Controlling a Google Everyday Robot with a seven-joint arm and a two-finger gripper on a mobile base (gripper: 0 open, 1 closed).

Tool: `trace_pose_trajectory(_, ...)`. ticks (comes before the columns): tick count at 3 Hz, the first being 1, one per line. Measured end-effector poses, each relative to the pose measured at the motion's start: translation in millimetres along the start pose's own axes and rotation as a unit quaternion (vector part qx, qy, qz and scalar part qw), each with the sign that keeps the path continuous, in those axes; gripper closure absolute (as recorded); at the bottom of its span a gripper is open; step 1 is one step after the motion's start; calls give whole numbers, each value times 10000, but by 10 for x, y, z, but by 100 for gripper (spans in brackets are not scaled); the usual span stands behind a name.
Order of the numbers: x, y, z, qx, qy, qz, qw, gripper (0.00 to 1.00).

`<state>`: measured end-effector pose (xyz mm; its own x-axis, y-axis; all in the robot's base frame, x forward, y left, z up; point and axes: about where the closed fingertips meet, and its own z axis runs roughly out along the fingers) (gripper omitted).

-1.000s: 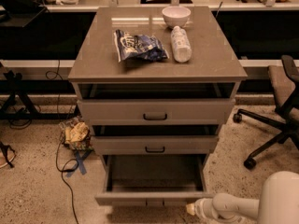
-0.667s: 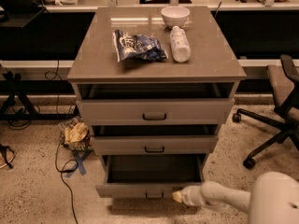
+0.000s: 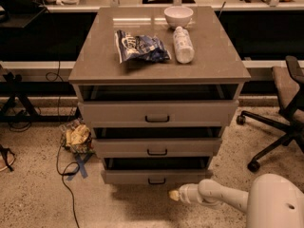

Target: Close bottom drawer

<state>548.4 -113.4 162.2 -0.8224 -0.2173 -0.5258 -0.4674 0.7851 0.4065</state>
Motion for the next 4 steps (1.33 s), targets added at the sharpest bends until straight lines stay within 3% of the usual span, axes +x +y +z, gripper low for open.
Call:
trace_pose_trajectory(1,-262,-140,62,47,-425,-174,9989,100)
trace_pose_trajectory(2,-849,-320,211,-15,-1078,-534,9927,100)
trace_pose_trajectory(3,-838,-312,207,-15,-1079,-534,9927,100)
trace_pose_trajectory(4,-813,-462,-150,286,-1342,-474,9894,100)
